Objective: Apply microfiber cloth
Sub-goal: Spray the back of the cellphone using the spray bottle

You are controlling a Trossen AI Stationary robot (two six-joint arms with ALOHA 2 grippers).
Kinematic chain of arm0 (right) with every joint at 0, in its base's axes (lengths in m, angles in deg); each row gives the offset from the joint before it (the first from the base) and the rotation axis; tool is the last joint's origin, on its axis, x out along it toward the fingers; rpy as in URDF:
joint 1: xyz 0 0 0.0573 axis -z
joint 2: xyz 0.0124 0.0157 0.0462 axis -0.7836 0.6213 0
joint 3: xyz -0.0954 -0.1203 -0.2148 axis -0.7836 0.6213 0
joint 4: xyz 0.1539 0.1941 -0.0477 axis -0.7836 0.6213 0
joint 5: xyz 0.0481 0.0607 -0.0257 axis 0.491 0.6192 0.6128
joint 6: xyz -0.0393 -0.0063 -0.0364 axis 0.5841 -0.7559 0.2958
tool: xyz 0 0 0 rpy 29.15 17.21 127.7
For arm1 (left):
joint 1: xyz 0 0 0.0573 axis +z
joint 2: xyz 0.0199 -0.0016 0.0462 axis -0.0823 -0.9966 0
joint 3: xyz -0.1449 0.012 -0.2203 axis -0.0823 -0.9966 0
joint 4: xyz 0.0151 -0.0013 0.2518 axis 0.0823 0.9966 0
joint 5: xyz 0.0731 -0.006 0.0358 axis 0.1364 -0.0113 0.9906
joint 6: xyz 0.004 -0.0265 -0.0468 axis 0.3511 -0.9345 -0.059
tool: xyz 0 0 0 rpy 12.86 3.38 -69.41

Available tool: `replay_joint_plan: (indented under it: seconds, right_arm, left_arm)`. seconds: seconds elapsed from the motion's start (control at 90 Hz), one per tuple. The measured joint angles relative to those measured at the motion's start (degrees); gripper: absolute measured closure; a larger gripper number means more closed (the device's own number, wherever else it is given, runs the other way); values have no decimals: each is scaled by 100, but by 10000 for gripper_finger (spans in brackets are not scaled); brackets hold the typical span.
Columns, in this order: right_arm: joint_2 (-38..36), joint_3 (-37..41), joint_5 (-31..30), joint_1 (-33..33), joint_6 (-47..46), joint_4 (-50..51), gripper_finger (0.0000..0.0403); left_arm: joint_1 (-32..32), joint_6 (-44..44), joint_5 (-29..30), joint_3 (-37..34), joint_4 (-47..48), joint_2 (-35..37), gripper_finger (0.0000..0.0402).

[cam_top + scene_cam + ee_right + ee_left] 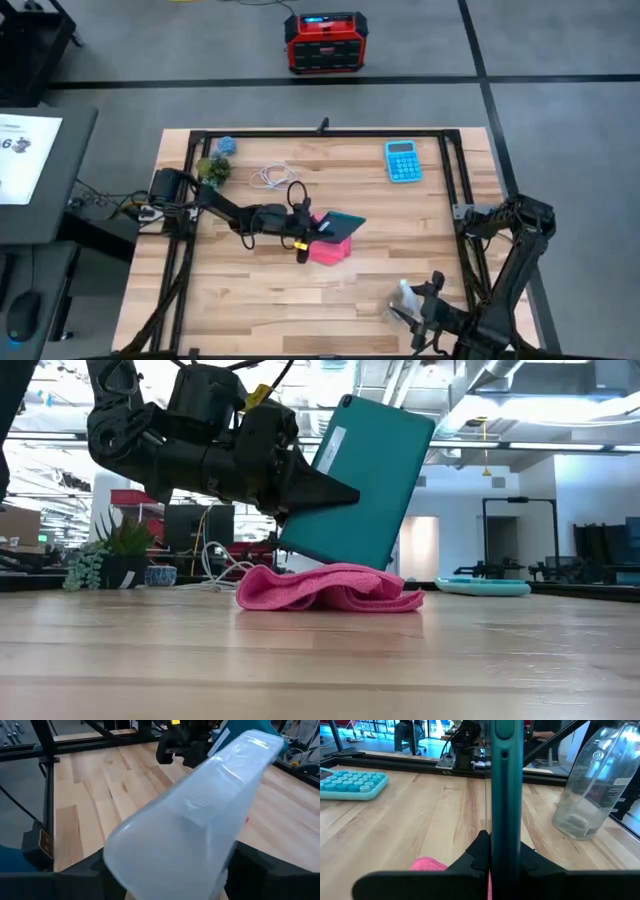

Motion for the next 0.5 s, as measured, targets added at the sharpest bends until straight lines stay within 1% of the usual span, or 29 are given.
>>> replay_joint_plan:
  seconds: [0.111, 0.322, 0.5]
  right_arm:
    - [-4, -2, -16, 65, 93, -30, 163]
    - [-22, -4, 34, 236, 754, -422, 163]
    - [-29, -11, 257, 344, 796, -460, 163]
  left_arm:
    - [0, 0, 0, 0, 0, 0, 392]
    - [0, -2, -2, 0, 0, 0, 392]
    - [0, -3, -2, 0, 2, 0, 392]
